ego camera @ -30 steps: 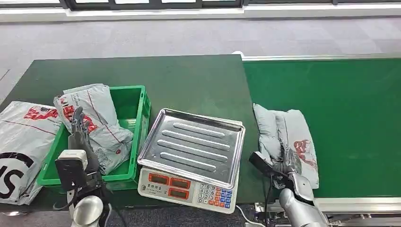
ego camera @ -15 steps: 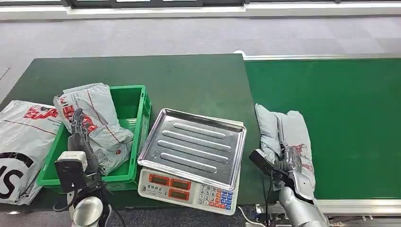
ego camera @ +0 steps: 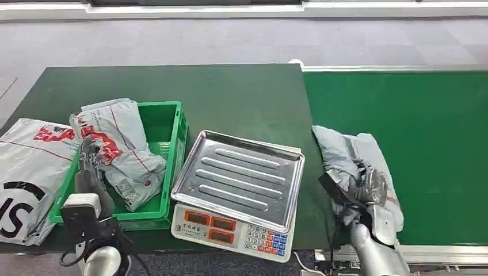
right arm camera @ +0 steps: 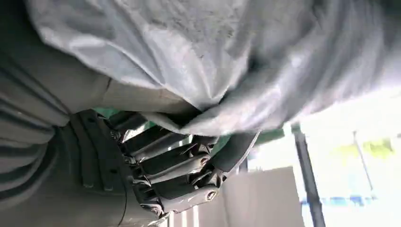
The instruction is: Moved the parcel from conveyor to table for the left to box.
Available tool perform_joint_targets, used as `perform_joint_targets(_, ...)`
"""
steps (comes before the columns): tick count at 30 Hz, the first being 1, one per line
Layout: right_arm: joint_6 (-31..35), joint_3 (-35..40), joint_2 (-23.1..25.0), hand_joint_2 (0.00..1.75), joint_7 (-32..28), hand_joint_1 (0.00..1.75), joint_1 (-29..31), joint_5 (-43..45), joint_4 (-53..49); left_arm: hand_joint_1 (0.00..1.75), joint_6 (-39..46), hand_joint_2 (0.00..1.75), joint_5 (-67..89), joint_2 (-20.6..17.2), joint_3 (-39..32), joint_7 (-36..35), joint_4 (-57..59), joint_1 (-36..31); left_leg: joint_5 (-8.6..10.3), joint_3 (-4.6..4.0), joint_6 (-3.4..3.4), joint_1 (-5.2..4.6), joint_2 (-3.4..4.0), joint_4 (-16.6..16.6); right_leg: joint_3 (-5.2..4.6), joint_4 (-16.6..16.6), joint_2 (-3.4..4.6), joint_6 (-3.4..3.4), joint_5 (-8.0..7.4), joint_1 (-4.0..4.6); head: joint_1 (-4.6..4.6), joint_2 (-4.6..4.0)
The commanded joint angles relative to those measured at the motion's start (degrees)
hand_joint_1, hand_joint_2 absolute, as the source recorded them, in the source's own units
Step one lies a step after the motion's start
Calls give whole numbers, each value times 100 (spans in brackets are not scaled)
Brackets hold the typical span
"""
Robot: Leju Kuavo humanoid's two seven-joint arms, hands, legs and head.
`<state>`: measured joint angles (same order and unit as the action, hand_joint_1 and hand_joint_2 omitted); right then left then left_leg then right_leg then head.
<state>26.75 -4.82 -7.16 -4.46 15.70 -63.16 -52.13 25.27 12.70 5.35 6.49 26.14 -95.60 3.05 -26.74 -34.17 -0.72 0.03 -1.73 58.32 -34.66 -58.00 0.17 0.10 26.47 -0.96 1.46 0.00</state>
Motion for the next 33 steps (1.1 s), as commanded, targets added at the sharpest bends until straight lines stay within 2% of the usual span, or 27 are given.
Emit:
perform_joint_targets(1, -387, -839, -1784, 175, -206, 175, 1171, 524, -1752, 0, 67, 0, -162, -36, -204, 184, 399, -61, -1, -6, 11, -21, 3, 9, -6, -12, -6, 9, 4, -18, 0, 0)
perform_joint_targets(5, -341, -808, -1804, 175, -195, 175, 924, 656, -1967, 0, 118, 0, -193, -59, -161, 189, 396, -69, -3, 10, 15, -26, 3, 7, 20, 6, -3, 34, -3, -24, 2, 0)
perform_joint_targets(16, -248, -743, -1746, 175, -195, 175, 724, 691, -1999, 0, 151, 0, -192, -47, -156, 187, 297, 9, -8, 30, 23, -21, 37, 7, 30, 17, 13, 44, -11, -18, 0, 0)
perform_joint_targets(21, -130, -537, -1569, 175, -158, 175, 703, 579, -1928, 0, 163, 0, -111, -31, -142, 171, 283, 56, -10, 46, 24, -17, 48, 0, 45, 26, 26, 44, -11, -12, 0, 0)
perform_joint_targets(22, -94, -441, -1496, 175, -152, 175, 745, 528, -1817, 0, 159, 0, -107, -36, -122, 168, 345, 20, -8, 27, 27, -19, 36, 9, 30, 16, 23, 48, -11, -15, 0, 0)
perform_joint_targets(26, 0, -59, -1183, 175, -263, 175, 812, 471, -1507, 0, 46, 0, -92, -38, -73, 153, 529, -173, -8, 40, 24, -15, 53, 1, 43, 26, 34, 45, -17, -11, 0, 0)
perform_joint_targets(27, 79, 113, -1050, 175, -459, 175, 895, 584, -1401, 0, 12, 0, -97, -42, -54, 145, 611, -266, -7, 30, 25, -14, 49, 5, 34, 22, 35, 46, -18, -10, 0, 0)
perform_joint_targets(30, 342, 787, -460, 175, -752, 175, 1449, 461, -1106, 0, -104, 0, -132, -46, 17, 122, 854, -522, -7, 27, 24, -14, 64, 7, 27, 18, 49, 45, -22, -11, 2, 0)
perform_joint_targets(31, 401, 1011, -189, 175, -862, 175, 1694, 472, -1081, 0, -141, 0, -133, -18, 47, 122, 954, -615, -6, 40, 20, -13, 90, -3, 35, 24, 68, 40, -29, -9, 2, 0)
perform_joint_targets(33, 266, 1530, 202, 175, -597, 175, 2095, 296, -1196, 0, -156, 0, -124, 34, 106, 125, 1100, -755, -7, 26, 24, -19, 87, 6, 17, 10, 66, 44, -24, -16, 2, 0)
